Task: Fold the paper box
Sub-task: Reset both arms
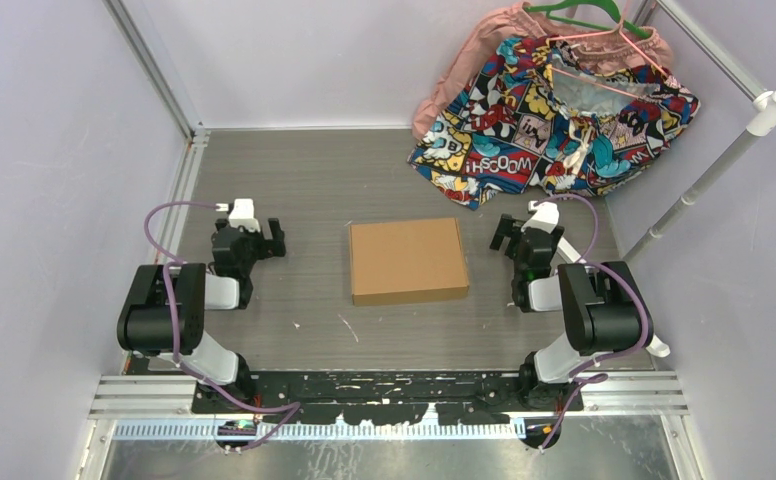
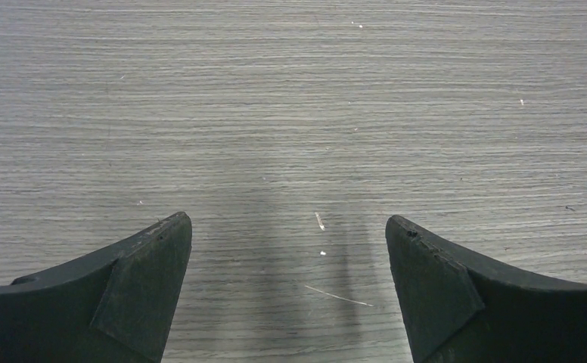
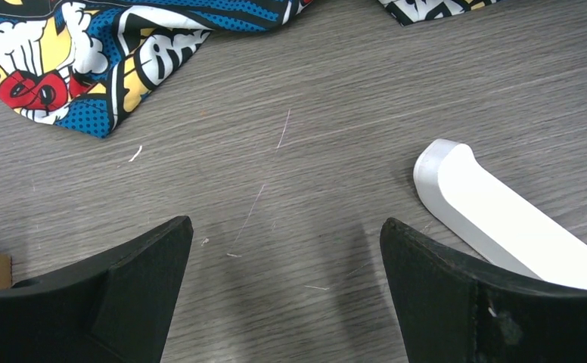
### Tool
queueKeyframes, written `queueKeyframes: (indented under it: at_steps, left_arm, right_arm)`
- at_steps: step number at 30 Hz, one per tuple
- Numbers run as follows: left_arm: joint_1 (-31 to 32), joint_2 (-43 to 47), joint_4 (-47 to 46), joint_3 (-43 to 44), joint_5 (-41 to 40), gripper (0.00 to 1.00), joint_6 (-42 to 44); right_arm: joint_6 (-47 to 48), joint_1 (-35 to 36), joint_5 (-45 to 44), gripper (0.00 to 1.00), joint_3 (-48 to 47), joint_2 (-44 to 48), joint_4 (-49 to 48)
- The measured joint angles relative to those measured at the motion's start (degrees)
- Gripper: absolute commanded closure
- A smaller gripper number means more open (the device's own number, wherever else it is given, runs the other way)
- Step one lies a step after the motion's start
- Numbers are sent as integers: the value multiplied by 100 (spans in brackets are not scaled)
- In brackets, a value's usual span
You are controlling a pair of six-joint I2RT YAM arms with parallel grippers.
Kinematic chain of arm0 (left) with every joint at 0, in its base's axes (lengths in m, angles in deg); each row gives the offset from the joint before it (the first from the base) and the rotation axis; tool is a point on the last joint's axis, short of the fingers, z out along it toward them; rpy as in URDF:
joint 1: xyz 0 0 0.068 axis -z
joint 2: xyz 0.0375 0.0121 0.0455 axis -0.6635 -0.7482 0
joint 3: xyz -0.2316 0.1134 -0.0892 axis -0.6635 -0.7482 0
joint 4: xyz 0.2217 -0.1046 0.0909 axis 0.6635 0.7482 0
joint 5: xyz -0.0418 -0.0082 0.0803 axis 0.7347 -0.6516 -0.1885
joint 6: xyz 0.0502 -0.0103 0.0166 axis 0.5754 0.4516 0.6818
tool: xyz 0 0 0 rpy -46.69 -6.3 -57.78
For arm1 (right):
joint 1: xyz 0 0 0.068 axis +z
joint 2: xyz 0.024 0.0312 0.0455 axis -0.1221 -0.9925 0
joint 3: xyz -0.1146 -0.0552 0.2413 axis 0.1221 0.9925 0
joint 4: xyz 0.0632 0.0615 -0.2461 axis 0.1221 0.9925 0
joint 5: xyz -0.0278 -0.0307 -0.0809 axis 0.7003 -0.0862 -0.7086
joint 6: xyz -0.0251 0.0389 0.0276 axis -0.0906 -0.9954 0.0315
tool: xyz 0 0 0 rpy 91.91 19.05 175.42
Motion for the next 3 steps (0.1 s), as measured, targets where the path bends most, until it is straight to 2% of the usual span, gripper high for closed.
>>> queueKeyframes:
  at_steps: [3]
  left_arm:
    - [0, 0, 2, 0, 0, 0, 0]
  right_arm:
    - [0, 0, 0, 0, -2, 0, 26]
